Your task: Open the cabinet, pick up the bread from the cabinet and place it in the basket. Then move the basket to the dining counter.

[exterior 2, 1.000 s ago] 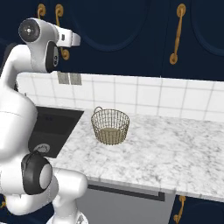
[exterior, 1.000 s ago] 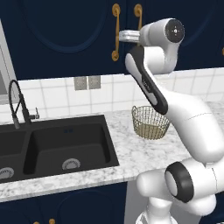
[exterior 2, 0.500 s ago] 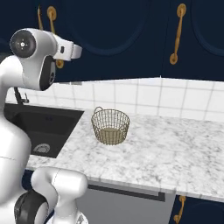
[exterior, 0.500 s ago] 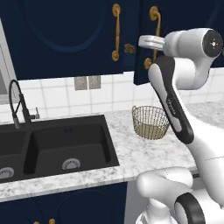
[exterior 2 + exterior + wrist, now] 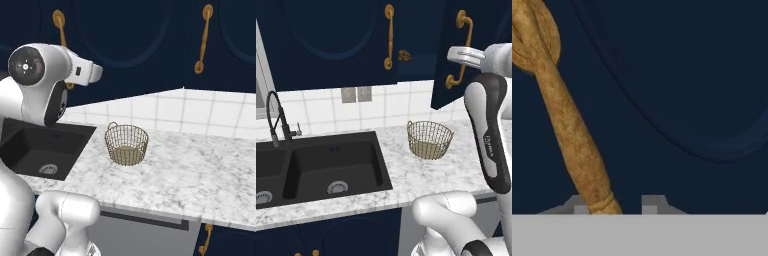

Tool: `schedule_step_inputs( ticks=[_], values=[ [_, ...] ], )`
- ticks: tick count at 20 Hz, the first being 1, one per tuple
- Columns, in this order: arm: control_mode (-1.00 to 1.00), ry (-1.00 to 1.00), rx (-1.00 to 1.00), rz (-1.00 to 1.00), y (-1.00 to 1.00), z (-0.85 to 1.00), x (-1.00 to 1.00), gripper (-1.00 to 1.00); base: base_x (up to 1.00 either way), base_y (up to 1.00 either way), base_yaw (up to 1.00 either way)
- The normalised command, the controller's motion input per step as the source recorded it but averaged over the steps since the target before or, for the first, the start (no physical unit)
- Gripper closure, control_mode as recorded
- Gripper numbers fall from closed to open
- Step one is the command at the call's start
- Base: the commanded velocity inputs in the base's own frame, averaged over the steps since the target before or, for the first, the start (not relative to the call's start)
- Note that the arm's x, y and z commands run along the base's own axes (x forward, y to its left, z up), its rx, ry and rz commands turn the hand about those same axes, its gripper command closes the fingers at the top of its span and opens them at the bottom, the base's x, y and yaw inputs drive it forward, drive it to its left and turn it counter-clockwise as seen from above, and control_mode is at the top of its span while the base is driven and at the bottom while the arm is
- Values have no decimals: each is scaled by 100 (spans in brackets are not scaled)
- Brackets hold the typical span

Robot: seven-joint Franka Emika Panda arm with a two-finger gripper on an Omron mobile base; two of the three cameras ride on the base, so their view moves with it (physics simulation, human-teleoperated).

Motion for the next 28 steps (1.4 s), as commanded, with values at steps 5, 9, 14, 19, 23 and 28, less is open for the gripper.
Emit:
schedule_step_inputs(
  ticks=[5,9,14,19,23,28],
  values=[
    [-100,3,3,0,-100,19,-100,100,0,0,0],
    [-100,11,0,0,-29,-24,-86,-100,0,0,0],
    [-100,0,0,0,-13,-28,-94,-100,0,0,0],
    [-100,25,1,-3,3,-18,-44,-100,0,0,0],
    [-100,6,11,-9,88,-25,-10,-100,0,0,0],
    [-100,2,2,-16,100,-6,6,-100,0,0,0]
  ],
)
